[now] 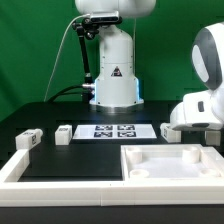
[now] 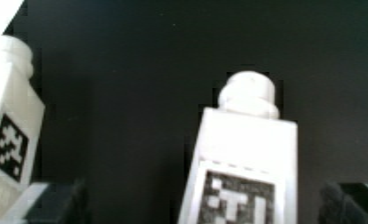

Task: Assemble one leg

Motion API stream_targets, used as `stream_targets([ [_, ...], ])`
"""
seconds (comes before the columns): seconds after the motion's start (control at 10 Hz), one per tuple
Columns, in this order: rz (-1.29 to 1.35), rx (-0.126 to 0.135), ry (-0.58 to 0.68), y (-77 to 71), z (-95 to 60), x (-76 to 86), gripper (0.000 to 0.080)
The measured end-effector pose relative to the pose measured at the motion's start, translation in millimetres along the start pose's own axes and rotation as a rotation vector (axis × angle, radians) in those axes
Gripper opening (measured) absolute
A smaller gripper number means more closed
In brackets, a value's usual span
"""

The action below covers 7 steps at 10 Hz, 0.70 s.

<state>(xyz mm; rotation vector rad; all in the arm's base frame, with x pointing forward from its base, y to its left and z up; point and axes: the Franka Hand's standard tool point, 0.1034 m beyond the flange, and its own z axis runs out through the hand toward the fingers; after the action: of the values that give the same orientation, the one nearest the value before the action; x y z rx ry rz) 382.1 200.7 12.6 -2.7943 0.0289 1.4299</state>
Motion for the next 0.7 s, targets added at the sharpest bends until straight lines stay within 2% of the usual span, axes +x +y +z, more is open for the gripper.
stream_targets([
  [0.2,0.003,-0.001,-0.007,3.6,5.9,-0.2,0.0649],
  [0.3,0.003,-0.002,-0.006,3.2,6.0,-0.2,0.0602],
  [0.4,0.003,-0.002,-0.006,3.3,6.0,-0.2,0.0602],
  [0.5,0.003,-0.002,-0.006,3.3,6.0,-0.2,0.0414],
  [0.6,0.003,-0.002,-0.006,3.3,6.0,-0.2,0.0414],
  [0.7,0.003,-0.002,-0.006,3.3,6.0,-0.2,0.0287],
])
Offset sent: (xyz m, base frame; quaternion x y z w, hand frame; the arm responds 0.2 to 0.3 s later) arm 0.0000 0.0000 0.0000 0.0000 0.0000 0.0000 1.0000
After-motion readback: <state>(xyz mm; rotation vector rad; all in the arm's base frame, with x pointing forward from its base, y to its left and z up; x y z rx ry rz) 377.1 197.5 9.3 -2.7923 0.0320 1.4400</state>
